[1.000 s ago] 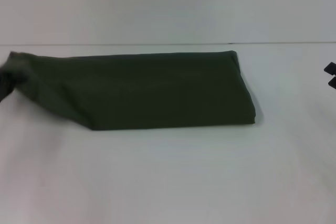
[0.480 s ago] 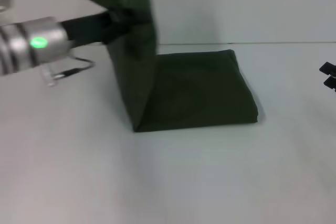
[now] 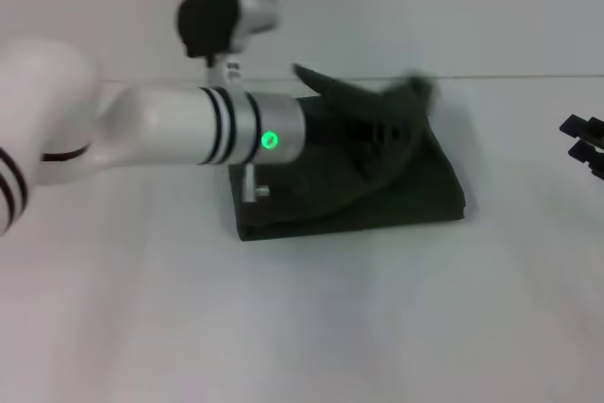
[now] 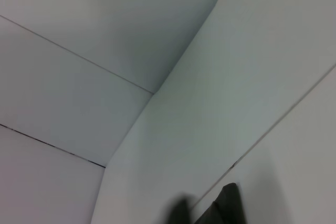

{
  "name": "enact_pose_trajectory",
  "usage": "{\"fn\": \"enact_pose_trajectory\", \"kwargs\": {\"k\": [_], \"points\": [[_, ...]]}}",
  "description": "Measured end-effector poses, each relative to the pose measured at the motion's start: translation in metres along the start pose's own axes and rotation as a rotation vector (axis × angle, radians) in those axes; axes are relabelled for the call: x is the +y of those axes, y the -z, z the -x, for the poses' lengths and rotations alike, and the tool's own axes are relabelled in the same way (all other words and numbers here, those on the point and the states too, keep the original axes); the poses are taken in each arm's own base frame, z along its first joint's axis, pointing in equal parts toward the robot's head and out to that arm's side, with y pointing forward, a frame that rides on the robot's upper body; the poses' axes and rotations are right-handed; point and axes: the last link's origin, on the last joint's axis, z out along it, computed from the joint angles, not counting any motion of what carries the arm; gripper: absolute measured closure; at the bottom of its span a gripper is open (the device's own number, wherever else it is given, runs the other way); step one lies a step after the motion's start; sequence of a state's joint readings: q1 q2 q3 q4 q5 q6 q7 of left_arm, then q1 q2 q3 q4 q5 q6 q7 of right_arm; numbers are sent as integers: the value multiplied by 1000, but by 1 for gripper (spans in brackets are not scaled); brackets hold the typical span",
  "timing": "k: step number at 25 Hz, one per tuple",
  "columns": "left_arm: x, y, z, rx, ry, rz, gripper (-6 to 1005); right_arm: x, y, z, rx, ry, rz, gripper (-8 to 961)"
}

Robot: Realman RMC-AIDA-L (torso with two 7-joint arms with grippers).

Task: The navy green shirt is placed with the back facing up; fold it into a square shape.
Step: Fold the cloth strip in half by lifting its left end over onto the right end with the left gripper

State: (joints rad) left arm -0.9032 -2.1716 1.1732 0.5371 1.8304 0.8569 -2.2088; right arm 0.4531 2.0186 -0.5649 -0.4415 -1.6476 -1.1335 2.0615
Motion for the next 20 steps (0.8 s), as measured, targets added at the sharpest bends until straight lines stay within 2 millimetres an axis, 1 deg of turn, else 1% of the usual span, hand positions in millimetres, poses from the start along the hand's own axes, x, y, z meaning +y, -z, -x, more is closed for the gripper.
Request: {"fn": "enact_pose_trajectory", "kwargs": {"k": [3,6,7,8,10,11,12,13,14,17,20], "points": [[8,-9,5,-47,-113,-14,880,0,0,0,2,2,-3,384],[16,-6,6,-58,-196,17,817,-4,2,1,-5,1,-21,384],[18,11,0,4,-187,59,796,-5,2,2,-7,0,-25,384],[18,11,0,4,-187,59,775,-5,2,2,-6,2,-26,384],[13,32,-4,89,-140,80,734,-5,2,2,9,14,-29,384],[8,45,-6,135,-93,89,713,-4,2,2,27,26,-31,384],[-2,62,-6,182,-17,93,692,0,-2,4,73,64,-31,384],[-7,71,-5,194,32,102,671,0,-2,4,73,64,-31,384],[-16,85,-3,213,111,118,650,3,-4,6,97,84,-28,383],[-39,121,5,241,271,168,523,21,-17,14,224,165,-14,383],[-53,148,15,256,346,203,401,44,-37,15,406,247,-28,383]]}}
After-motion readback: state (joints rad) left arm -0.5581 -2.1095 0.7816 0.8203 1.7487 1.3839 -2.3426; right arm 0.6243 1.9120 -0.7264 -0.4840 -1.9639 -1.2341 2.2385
